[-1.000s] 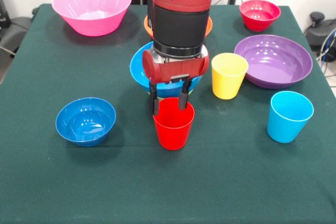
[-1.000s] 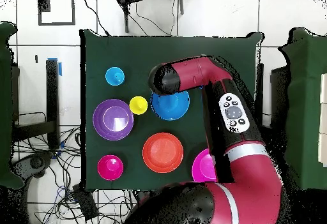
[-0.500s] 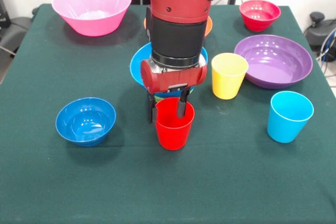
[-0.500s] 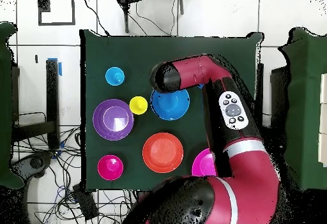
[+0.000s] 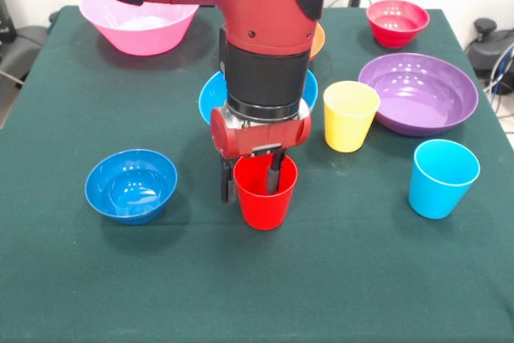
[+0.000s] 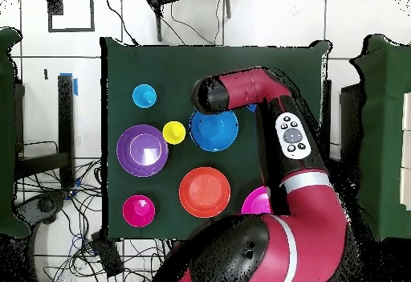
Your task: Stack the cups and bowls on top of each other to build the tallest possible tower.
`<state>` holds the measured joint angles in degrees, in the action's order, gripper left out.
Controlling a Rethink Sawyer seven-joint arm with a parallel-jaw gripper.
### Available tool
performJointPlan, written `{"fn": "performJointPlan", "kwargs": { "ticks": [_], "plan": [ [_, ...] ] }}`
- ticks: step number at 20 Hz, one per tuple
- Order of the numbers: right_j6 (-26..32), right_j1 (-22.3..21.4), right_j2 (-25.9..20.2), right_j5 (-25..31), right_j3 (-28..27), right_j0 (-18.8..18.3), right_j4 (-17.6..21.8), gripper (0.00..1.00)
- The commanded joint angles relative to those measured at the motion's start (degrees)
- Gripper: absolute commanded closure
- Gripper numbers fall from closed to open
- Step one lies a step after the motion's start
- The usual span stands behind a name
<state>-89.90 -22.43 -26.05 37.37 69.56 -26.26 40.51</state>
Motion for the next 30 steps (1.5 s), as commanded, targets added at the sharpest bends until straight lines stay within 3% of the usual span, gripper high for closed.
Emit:
{"fn": "performJointPlan", "kwargs": {
  "ticks": [1, 10, 20, 21, 30],
  "plan": [
    [15.1, 2.9, -2.4, 2.5, -3.8, 1.2, 4.7, 0.00],
    [16.7, 6.1, -1.4, 7.5, -8.1, 2.5, 4.8, 0.00],
    [17.2, 7.1, -0.7, 9.1, -9.4, 3.4, 4.5, 0.00],
    [17.5, 7.1, -0.7, 9.3, -9.5, 3.4, 4.4, 1.00],
    [18.0, 6.4, -0.4, 10.0, -8.9, 3.3, 5.4, 1.00]
  ]
}}
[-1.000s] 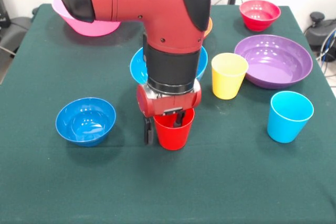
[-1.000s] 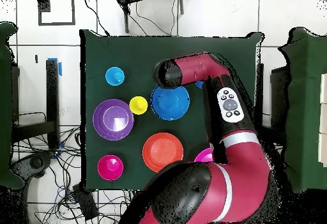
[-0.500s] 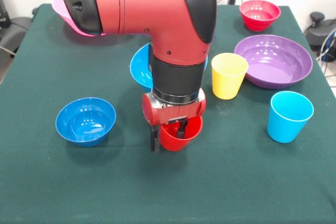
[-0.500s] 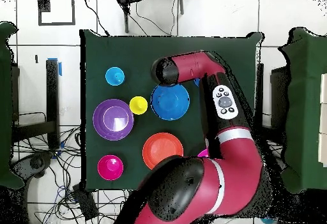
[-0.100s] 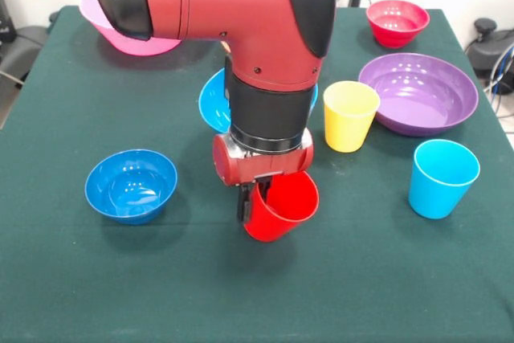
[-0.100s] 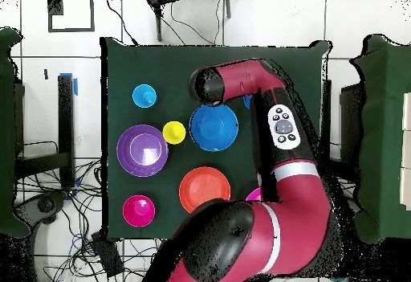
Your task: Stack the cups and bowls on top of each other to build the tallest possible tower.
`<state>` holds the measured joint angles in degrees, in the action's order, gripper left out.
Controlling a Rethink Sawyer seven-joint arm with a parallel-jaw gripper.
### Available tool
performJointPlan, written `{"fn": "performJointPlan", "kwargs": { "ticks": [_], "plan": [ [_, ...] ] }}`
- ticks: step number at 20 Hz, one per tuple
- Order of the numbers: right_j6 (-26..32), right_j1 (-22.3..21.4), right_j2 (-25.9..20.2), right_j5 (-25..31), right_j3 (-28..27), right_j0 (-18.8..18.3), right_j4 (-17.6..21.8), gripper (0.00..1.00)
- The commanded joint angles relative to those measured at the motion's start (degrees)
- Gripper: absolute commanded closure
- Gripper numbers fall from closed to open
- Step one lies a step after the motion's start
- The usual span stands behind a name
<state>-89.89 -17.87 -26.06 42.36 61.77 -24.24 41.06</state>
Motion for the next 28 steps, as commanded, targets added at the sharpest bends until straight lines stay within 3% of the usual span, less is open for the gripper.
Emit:
{"fn": "performJointPlan", "kwargs": {
  "ticks": [1, 5, 8, 12, 15, 21, 28],
  "plan": [
    [18.5, 1.8, -0.5, 5.2, -0.9, 1.1, 4.9, 1.00],
    [20.7, 1.4, -0.8, 5.6, -0.3, 0.6, 5.0, 1.00],
    [22.7, -2.3, -1.9, 6.0, 3.4, -1.2, 3.2, 1.00],
    [26.4, -9.6, -5.2, 6.8, 11.4, -5.7, -1.2, 1.00],
    [30.1, -12.3, -10.3, 5.7, 16.7, -11.1, -4.5, 1.00],
    [34.6, -14.4, -18.1, 5.6, 22.5, -19.3, -7.7, 1.00],
    [36.9, -12.4, -20.8, 7.3, 22.0, -22.1, -7.4, 1.00]
  ]
}}
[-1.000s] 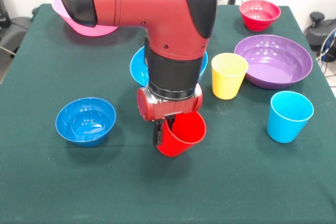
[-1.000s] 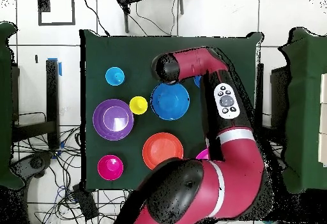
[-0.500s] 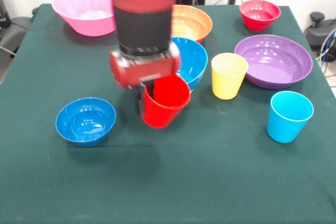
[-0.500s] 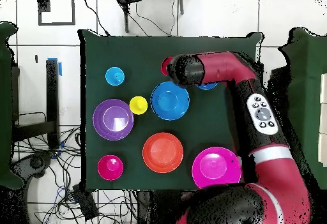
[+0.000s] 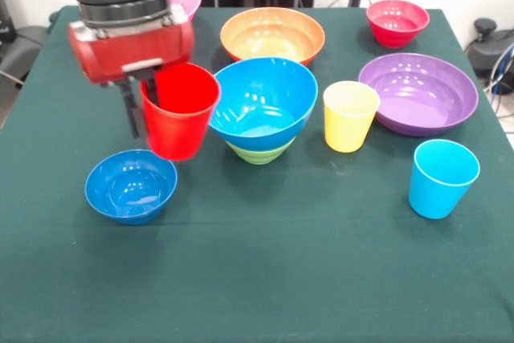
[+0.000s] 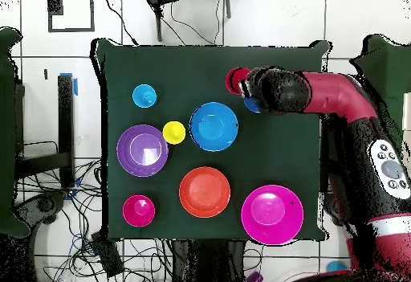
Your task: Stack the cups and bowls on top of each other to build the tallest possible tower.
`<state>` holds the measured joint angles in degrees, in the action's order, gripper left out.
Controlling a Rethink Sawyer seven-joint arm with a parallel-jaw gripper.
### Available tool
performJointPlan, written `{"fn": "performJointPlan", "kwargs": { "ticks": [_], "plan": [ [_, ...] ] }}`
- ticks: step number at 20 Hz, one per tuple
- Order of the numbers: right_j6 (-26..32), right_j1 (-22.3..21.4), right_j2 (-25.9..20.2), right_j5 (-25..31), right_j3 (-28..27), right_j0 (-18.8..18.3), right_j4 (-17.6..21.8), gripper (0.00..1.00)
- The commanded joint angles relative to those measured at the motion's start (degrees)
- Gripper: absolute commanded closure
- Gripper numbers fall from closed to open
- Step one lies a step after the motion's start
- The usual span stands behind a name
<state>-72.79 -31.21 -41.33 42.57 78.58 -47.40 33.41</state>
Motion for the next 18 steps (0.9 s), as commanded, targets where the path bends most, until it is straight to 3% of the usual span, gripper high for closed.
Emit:
{"fn": "performJointPlan", "kwargs": {
  "ticks": [1, 7, 18],
  "plan": [
    [19.7, 1.0, -5.4, 7.6, 5.4, 0.9, 0.3, 1.00],
    [18.0, 1.3, -5.3, 10.3, 6.5, 1.2, -0.5, 1.00],
    [14.4, -0.9, -9.2, 7.4, 14.6, -2.9, -1.1, 1.00]
  ]
}}
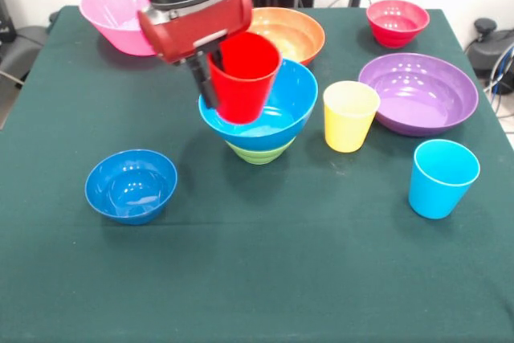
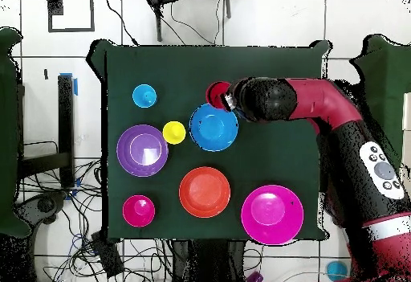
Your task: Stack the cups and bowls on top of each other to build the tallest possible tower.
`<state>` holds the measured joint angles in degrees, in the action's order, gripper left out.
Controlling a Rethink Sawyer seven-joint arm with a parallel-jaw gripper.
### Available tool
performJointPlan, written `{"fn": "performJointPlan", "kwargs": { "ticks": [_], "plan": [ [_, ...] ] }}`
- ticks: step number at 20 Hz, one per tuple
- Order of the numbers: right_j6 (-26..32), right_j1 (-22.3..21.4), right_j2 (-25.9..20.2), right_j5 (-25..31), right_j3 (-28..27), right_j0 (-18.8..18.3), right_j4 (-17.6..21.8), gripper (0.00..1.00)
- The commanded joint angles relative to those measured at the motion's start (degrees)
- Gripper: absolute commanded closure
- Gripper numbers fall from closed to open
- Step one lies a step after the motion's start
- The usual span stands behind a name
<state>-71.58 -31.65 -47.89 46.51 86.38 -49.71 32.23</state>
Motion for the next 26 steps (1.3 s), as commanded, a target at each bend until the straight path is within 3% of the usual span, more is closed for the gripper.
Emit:
{"fn": "performJointPlan", "kwargs": {
  "ticks": [1, 9, 26],
  "plan": [
    [13.1, -0.7, -2.8, 3.4, 7.3, -0.9, 0.3, 1.00],
    [11.3, -0.6, -3.9, 1.6, 10.9, -2.7, 1.7, 1.00],
    [12.6, 0.0, -2.8, 2.4, 8.2, -2.3, 4.9, 1.00]
  ]
}}
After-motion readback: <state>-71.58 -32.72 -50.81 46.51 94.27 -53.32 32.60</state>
